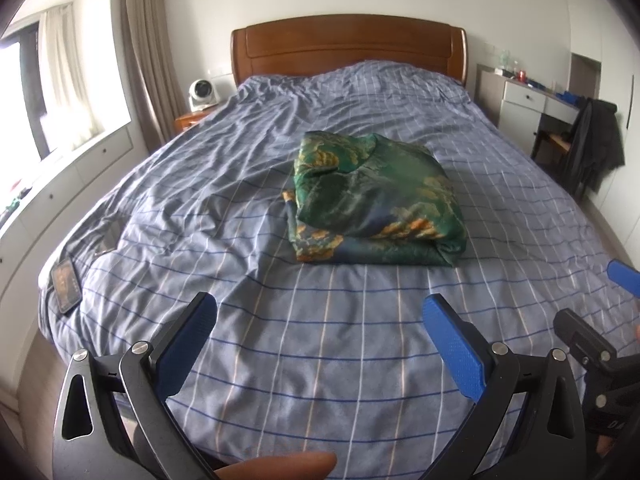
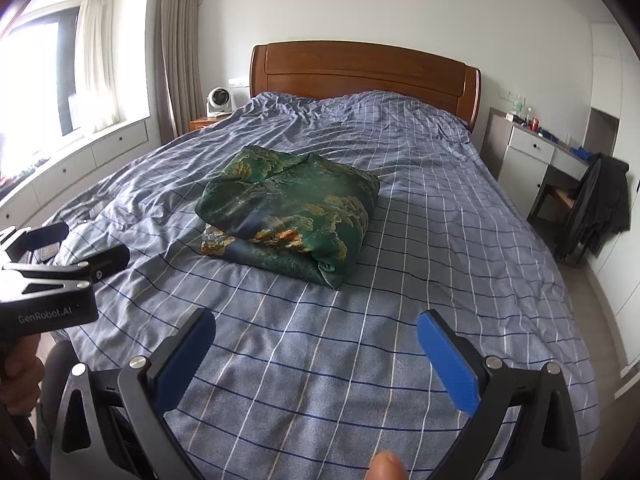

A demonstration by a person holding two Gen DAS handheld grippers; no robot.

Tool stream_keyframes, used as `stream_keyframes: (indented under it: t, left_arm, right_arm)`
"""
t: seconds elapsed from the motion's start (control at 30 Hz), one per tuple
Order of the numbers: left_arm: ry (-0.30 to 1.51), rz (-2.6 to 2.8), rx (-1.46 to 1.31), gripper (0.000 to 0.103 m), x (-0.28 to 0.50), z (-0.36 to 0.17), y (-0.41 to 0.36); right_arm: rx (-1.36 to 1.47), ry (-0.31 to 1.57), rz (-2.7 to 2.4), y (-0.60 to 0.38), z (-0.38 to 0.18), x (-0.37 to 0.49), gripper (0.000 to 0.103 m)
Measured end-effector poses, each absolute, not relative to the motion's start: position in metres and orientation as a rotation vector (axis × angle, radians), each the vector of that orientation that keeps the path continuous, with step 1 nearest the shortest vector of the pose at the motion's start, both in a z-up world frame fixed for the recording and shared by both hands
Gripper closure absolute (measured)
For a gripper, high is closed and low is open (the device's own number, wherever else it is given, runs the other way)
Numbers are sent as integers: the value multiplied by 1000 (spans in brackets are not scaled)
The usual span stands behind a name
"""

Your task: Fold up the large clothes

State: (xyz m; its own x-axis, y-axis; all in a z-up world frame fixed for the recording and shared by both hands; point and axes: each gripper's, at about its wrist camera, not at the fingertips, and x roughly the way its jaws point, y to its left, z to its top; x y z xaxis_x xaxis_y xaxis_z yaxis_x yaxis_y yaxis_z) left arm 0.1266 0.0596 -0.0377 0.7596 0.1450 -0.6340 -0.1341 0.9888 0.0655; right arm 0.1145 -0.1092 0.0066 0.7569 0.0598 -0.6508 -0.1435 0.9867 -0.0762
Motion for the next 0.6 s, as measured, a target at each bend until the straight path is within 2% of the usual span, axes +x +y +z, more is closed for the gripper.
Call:
stream_keyframes:
  t: [0.6]
  left_arm:
    - [692,165,4,0,129,-43,60]
  right_arm:
    - [-162,691,79,-106,4,113,0]
